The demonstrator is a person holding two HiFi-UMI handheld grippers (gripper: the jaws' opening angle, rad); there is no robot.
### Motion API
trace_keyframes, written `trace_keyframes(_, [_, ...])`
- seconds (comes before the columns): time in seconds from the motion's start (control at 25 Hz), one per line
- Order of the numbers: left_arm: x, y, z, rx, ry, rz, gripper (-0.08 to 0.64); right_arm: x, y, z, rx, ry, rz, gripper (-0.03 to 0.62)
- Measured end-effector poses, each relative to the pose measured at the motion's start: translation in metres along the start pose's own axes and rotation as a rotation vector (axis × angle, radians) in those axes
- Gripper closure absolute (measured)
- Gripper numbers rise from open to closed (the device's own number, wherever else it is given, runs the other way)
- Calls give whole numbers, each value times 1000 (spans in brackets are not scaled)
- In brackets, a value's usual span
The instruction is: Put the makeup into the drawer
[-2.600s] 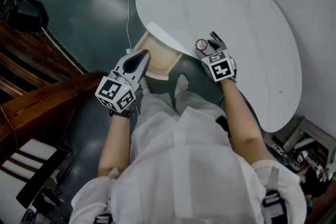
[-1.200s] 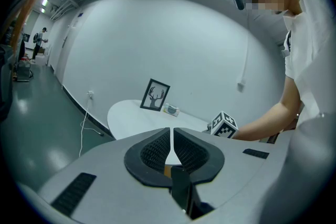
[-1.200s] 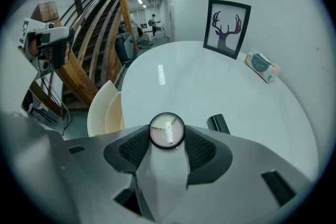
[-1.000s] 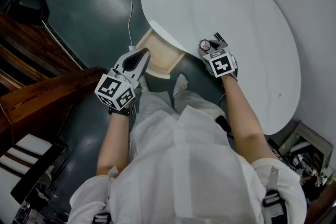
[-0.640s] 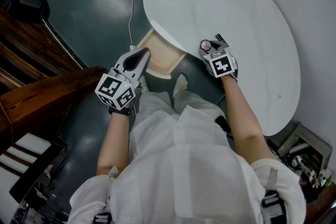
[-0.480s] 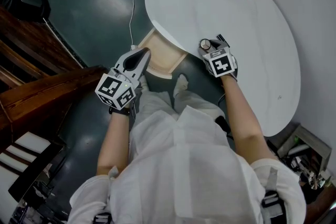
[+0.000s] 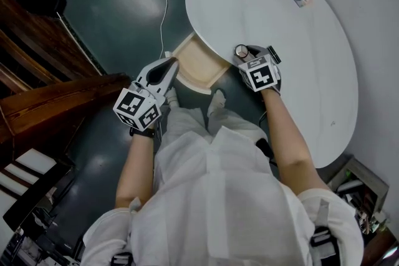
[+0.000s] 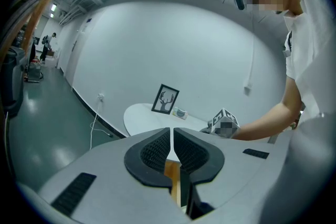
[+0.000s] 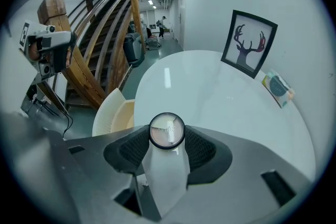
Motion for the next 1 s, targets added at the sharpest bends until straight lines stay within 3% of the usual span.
trace_keyframes(1.0, [-3,44,-52,83,45,20,529,74,-28,-75,110,128,33,383])
Point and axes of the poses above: the fingertips, and each gripper's own axes: y backward along the fingers, z to its right, x out of its top, the point moved 2 cm from there along y, backward along the fingers, and after that the axes turned 7 degrees about -z, right-handed, at the moved point
